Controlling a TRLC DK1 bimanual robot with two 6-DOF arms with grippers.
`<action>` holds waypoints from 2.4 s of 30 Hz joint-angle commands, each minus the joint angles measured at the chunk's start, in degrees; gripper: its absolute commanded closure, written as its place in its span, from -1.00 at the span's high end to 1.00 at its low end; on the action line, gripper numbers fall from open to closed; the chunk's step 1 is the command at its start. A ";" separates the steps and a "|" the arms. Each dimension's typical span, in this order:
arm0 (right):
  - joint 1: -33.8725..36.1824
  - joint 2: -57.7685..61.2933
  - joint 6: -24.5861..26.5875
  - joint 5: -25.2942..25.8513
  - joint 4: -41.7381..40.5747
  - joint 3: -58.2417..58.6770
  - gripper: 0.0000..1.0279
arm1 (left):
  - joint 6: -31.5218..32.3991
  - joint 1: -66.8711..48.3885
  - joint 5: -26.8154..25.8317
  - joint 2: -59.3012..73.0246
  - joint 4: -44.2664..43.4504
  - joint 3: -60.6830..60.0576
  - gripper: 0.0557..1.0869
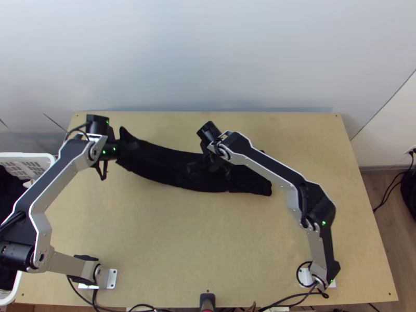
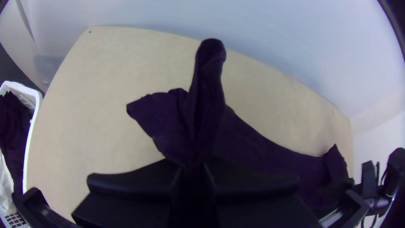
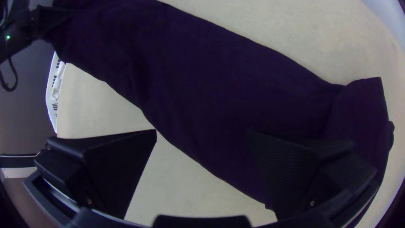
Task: Fold the t-shirt
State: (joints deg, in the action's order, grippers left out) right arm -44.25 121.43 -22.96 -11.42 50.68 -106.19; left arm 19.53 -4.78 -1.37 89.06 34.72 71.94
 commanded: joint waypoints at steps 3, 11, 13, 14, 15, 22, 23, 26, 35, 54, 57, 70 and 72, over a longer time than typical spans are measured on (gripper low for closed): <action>-1.19 5.93 -0.07 -0.88 0.04 -1.03 0.93 | 2.62 -0.85 -6.37 -0.55 6.41 8.13 -0.92; 0.22 7.33 -0.07 -1.06 0.04 1.43 0.93 | 3.59 -4.72 -8.83 0.24 9.40 15.25 -0.92; 0.48 6.98 -0.07 -1.15 0.13 1.43 0.93 | 4.38 -5.16 -10.06 0.59 9.93 16.65 -0.92; 0.66 6.45 -0.15 -1.24 0.13 1.43 0.93 | 4.46 -5.51 -10.50 0.86 10.10 17.27 -0.92; 1.01 5.58 -0.15 -1.68 0.13 1.25 0.93 | 4.46 -5.60 -10.76 0.94 10.19 17.62 -0.92; 4.00 -4.36 -0.86 -4.31 1.71 0.20 0.93 | 4.82 -6.12 -11.82 1.56 10.10 17.27 -0.92; 4.70 -5.94 -0.86 -4.93 2.76 -0.24 0.93 | 4.90 -6.30 -12.17 1.65 10.10 17.27 -0.92; 7.07 -10.51 -0.68 -7.56 6.72 -1.47 0.93 | 5.43 -7.62 -12.26 2.00 9.84 17.79 -0.92; 17.00 -23.43 -0.51 -11.96 16.39 -5.08 0.93 | 8.07 -17.37 -12.43 5.78 9.40 23.59 -0.92; 23.86 -29.84 -2.09 -12.05 18.67 -0.33 0.93 | 8.07 -36.44 -9.18 25.99 2.02 37.83 -0.92; 24.91 -29.93 -2.18 -11.96 18.76 0.28 0.93 | 8.77 -37.94 -9.18 28.81 1.14 39.85 -0.92; 27.29 -30.02 -2.18 -11.96 18.76 3.10 0.93 | 12.20 -42.95 -8.21 42.25 0.26 53.39 -0.92; 27.81 -30.11 -2.18 -11.96 18.76 3.45 0.93 | 12.20 -43.56 -8.21 43.48 0.26 54.09 -0.92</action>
State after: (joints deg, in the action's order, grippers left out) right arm -17.93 91.48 -25.08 -23.40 69.47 -103.85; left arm 31.31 -45.84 -9.85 126.93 35.09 121.64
